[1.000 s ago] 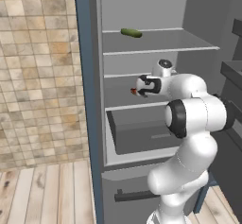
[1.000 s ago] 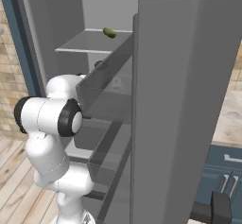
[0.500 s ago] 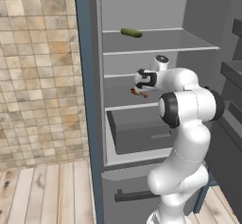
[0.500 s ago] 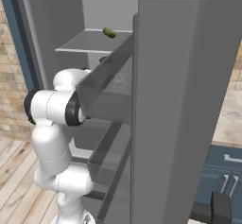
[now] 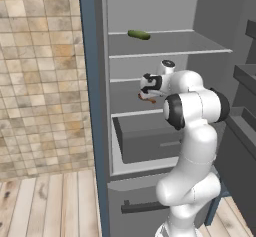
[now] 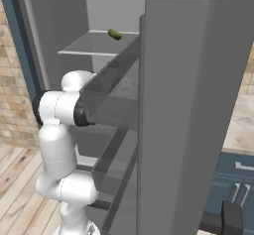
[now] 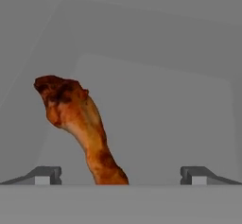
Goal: Take the chicken drumstick from the fridge and place it on the digital scale on the counter by the fridge. Wait a few seconds for a reading, then move it to the plate on the dining counter.
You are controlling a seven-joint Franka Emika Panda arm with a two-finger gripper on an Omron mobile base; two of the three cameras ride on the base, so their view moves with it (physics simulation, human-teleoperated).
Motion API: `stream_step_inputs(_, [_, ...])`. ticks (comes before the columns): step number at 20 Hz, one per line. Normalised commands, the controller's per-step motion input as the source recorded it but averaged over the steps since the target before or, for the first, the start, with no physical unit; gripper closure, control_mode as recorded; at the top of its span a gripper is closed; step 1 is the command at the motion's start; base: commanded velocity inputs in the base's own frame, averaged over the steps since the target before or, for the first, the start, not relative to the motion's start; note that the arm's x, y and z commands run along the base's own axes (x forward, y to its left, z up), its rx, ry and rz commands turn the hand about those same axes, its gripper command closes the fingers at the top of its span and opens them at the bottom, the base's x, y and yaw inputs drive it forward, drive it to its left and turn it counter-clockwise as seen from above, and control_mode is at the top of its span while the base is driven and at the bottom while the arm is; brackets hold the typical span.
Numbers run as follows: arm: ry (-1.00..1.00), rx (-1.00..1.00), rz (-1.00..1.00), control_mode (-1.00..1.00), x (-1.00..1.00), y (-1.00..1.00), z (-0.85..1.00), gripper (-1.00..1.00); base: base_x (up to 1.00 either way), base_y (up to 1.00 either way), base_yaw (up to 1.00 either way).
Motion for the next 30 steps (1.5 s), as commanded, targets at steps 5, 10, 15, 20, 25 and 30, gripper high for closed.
stream_step_inputs(5, [0.00,0.00,0.13,-1.00,0.00,0.03,0.00,-1.00,0.00,0.00,0.00])
stream_step_inputs(10, [0.01,0.00,0.20,-1.00,0.03,0.03,0.00,-1.00,0.00,0.00,0.00])
stream_step_inputs(15, [0.01,-0.01,0.18,-1.00,0.15,0.05,-0.04,-1.00,0.00,0.00,0.00])
stream_step_inputs(20, [0.03,0.00,0.08,-1.00,0.07,0.01,-0.02,-1.00,0.00,0.00,0.00])
stream_step_inputs(25, [0.01,-0.01,0.04,-1.00,0.11,0.12,-0.11,-1.00,0.00,0.00,0.00])
stream_step_inputs(30, [0.05,-0.02,0.03,-1.00,0.08,0.24,-0.05,-1.00,0.00,0.00,0.00])
